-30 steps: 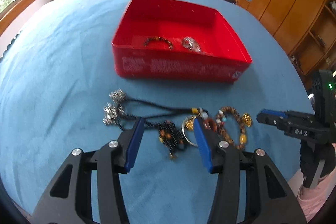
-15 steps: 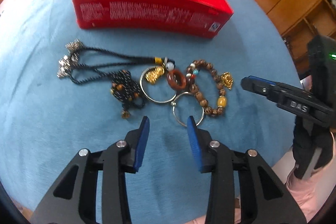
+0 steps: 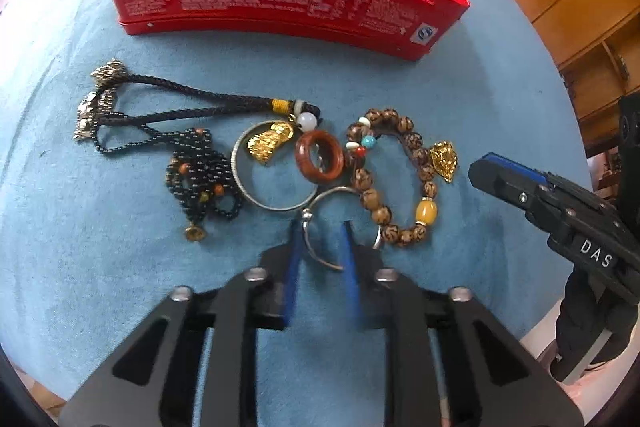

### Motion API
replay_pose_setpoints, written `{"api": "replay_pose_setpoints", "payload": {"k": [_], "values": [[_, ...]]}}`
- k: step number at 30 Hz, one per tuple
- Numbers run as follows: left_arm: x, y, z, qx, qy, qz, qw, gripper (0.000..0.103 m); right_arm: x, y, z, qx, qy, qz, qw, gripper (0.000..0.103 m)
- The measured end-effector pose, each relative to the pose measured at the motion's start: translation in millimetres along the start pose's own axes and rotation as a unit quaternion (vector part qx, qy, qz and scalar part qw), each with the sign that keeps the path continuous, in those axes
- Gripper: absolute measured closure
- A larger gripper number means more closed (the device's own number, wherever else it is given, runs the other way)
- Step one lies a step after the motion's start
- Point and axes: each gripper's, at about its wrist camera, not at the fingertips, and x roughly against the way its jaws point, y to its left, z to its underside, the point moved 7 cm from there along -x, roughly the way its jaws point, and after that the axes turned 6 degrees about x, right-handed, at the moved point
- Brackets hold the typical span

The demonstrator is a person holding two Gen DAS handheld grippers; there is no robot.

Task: Organize jewelry
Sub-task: 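Grasp the silver hoop ring with the left tool while the right tool grasps the gold pendant, then carry ring and pendant over the red tray and open both tools to release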

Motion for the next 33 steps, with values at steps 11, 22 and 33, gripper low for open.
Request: {"api": "replay_pose_setpoints", "payload": {"k": [11,22,33], "values": [[2.3,-3.5,0.5,0.006,-0.013,0.018,0.9997,0.101,-12.3,-2.1,-6.2,-0.011,0.019,-0.003,1.0,0.072],[31.4,21.4,10.5,0.012,-0.031,0.05,0.9982,0.102,-28.3,11.3,-9.3,0.015,0.034,0.018,0.999,0.077],[61.5,37.0,6.0,0.014,-0.064,0.064,0.9958,0.102,-10.9,7.0,-11.1,0.001,0.009,0.019,1.0,0.093]]}}
